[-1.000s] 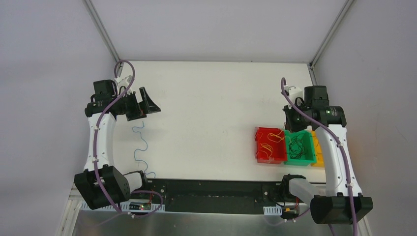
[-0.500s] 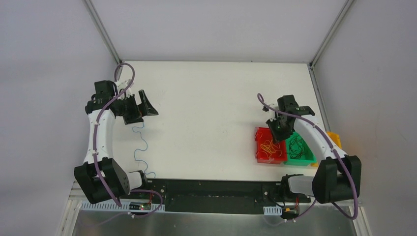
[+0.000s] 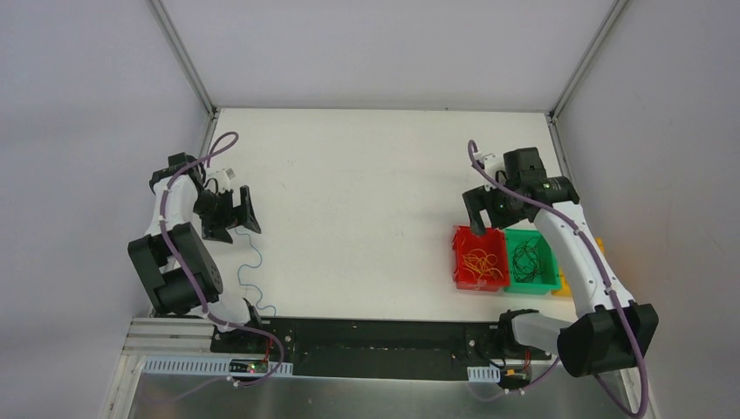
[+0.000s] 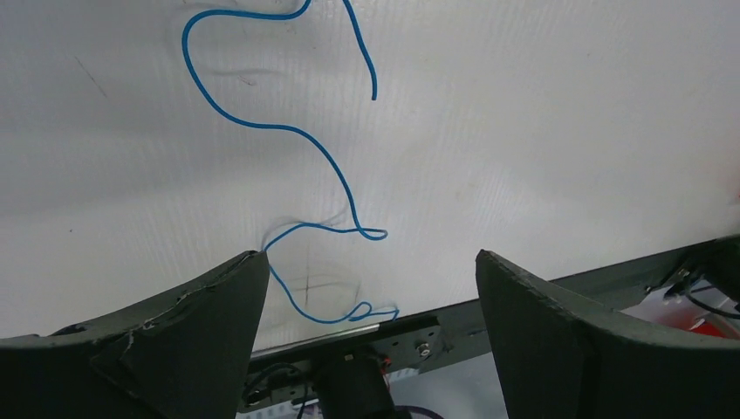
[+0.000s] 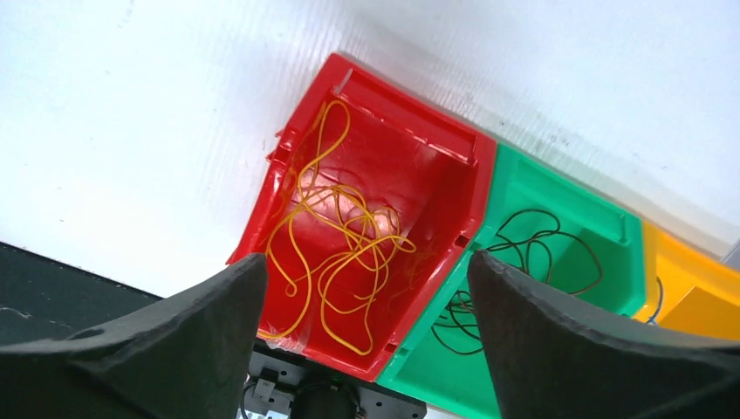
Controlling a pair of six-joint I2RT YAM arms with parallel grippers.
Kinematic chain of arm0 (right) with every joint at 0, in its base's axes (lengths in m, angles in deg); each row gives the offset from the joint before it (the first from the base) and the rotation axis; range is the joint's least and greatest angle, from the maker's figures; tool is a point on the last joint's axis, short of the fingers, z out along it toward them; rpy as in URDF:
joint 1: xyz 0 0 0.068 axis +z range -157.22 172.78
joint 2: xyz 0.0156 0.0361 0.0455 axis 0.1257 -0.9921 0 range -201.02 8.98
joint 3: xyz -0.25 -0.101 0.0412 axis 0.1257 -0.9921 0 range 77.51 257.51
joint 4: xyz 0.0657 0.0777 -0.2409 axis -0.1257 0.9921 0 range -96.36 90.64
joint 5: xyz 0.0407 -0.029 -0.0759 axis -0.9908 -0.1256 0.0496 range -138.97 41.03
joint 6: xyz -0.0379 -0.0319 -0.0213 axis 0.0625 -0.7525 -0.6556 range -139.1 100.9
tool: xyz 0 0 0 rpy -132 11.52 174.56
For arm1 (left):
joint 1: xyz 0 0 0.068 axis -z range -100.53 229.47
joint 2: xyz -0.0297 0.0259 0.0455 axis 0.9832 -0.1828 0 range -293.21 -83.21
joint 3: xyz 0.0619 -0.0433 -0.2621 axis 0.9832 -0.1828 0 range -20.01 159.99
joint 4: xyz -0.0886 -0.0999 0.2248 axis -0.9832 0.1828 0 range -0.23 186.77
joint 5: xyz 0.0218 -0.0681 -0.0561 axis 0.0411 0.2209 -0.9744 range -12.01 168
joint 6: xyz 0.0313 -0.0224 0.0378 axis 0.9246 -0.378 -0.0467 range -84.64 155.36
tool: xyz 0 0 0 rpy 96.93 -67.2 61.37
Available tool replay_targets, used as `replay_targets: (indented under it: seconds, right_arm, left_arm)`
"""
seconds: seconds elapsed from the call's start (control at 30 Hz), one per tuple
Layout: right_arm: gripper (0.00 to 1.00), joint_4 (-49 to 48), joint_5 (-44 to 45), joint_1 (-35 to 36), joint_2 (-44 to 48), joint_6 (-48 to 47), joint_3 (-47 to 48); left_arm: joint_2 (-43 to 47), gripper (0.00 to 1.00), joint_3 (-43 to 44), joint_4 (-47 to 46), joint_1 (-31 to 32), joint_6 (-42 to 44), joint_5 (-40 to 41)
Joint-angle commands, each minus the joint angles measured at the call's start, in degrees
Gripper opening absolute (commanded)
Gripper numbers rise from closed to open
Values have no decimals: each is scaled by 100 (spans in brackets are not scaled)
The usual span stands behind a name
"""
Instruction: Untangle the cables
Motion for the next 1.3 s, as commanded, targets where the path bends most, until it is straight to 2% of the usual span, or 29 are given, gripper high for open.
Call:
replay_targets:
  seconds: [0.0,0.17,0.23,0.27,0.3,0.4,0.43,0.6,0.7,0.77,0.87,0.93,1.13,1.27]
  right_arm:
    - [91,252,-224,7,160,149,441]
    - [95,263,-356,0,145,212,580]
    - [95,261,-366,6,136,197,603]
    - [95,262,-374,-6,131,190,606]
    - [95,262,-395,-8,130,186,628]
    - [95,277,-595,-55,176,194,701]
    - [96,279,-689,-79,214,192,730]
    - [98,189,-976,-100,341,211,830]
    - [99,190,-1004,-124,285,268,949]
    - [99,174,-1040,-144,249,318,1017]
    - [99,157,-1108,-164,220,343,1063]
    - [99,157,-1165,-162,200,344,1044]
    - [99,139,-1614,-162,95,390,916]
    - [97,200,-2363,-120,89,157,781]
  left_arm:
    - [-366,91,19,132,6,826,210]
    - [-1131,83,219,91,99,766,126]
    - [-1373,77,255,81,335,668,9]
    - [-1476,70,280,85,504,615,-68]
    - [-1535,60,312,91,696,549,-248]
    - [-1463,8,484,122,1496,244,-1208]
    - [-1352,0,607,132,1818,81,-1535]
    - [-820,0,1974,27,3508,-955,-2476]
    - [-827,0,2935,-47,3940,-1112,-2697]
    - [-841,0,3173,-51,4043,-1074,-2923]
    - [-862,0,2953,-61,4107,-875,-3139]
    - [-888,0,2487,-118,4113,-800,-3183]
    - [-1314,0,1151,-276,4111,-109,-2419]
    - [-1819,0,695,-340,4111,-24,-2357]
